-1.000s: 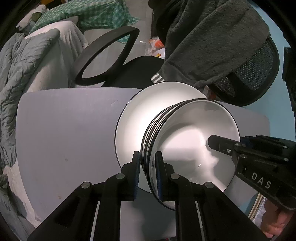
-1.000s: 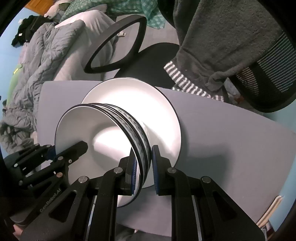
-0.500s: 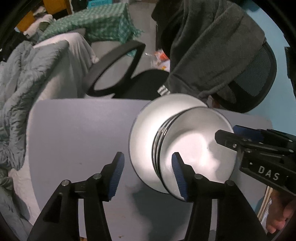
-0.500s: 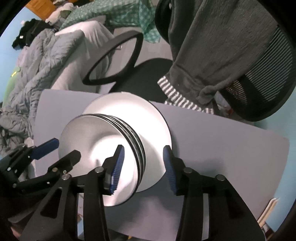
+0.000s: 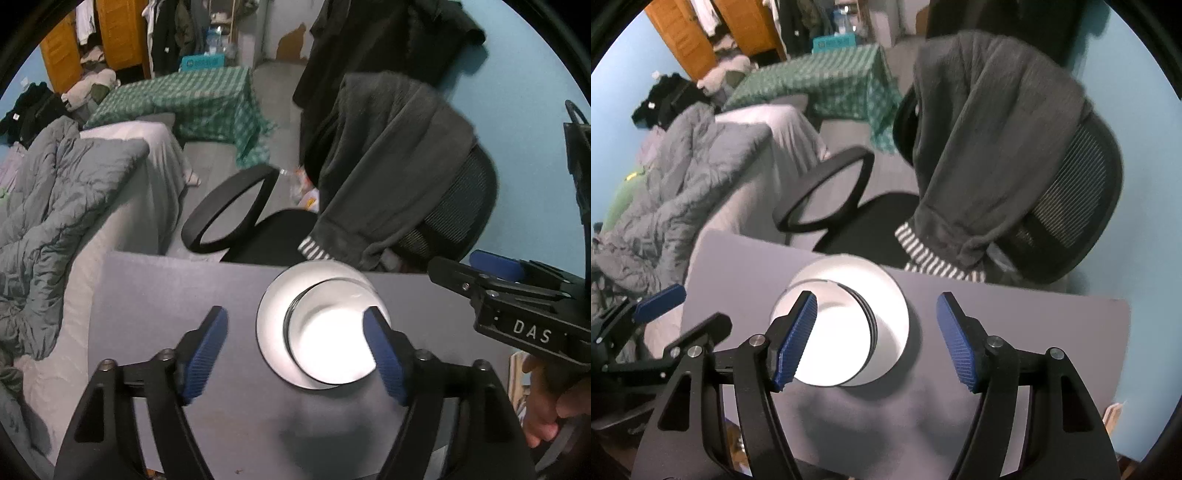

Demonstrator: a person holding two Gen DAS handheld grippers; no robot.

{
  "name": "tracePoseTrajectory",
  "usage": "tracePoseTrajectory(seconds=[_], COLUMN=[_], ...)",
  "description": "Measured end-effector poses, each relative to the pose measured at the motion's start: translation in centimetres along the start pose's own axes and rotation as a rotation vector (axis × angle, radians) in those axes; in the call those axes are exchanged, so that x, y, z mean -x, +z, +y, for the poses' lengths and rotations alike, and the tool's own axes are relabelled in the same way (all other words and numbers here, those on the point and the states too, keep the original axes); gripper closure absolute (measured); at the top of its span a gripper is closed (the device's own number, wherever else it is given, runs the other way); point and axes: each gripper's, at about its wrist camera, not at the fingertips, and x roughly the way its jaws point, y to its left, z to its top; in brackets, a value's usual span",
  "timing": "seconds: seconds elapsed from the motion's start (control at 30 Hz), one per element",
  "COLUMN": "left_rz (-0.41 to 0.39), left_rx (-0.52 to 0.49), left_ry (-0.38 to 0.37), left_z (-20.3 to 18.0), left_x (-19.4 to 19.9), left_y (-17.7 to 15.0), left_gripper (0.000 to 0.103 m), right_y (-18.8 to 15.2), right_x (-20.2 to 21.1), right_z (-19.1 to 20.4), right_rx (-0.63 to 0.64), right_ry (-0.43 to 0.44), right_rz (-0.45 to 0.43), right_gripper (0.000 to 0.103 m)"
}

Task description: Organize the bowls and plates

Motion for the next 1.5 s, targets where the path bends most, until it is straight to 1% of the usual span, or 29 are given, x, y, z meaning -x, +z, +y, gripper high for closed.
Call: tracePoseTrajectory(seconds=[0.13, 0.47, 0.6, 0.73, 0.8, 0.87, 0.97, 1.27, 1.5], left_rz=[-0.041, -0.126, -0.162, -0.190, -0.206, -0.193, -0.173, -0.174, -0.167], left_rx=[-0.025, -0.049, -0.044, -0.052, -0.024, 0.003, 0.026, 0.031, 0.008], left_ry=[0.006, -0.008, -0.027, -0.027, -0.046, -0.070, -0.087, -0.074, -0.074], left_z=[-0.6, -1.5, -1.7, -2.1, -1.8, -1.5, -1.2, -1.3, -2.0], left_x=[2.5, 7.9, 9.8, 10.9, 11.3, 11.3, 11.1, 11.4, 11.8], left_y=[0.1, -0.4, -0.4, -0.7, -1.0, -1.2, -1.8, -3.1, -4.0], left_gripper=[0.024, 0.024, 0.024, 0.024, 0.024, 0.024, 0.024, 0.024, 0.024], right_y=[0.1, -0.5, -1.0, -1.9, -2.4, -2.7, -3.5, -4.9, -5.5], right_x=[2.7, 8.7, 10.0, 10.8, 11.1, 11.5, 12.0, 12.7, 13.0], right_z=[-0.1, 0.9, 0.9, 0.6, 0.3, 0.0, -0.3, -0.5, -0.4], right_rx=[-0.006, 0.001, -0.005, -0.019, -0.036, -0.051, -0.068, -0.077, -0.085], right_ry=[-0.003, -0.016, -0.027, -0.026, -0.029, -0.031, -0.034, -0.032, -0.029], right_rz=[-0.052, -0.173, -0.195, -0.198, -0.202, -0.203, -0.204, -0.197, -0.201], right_gripper=[0.036, 0.036, 0.036, 0.036, 0.036, 0.036, 0.036, 0.036, 0.036])
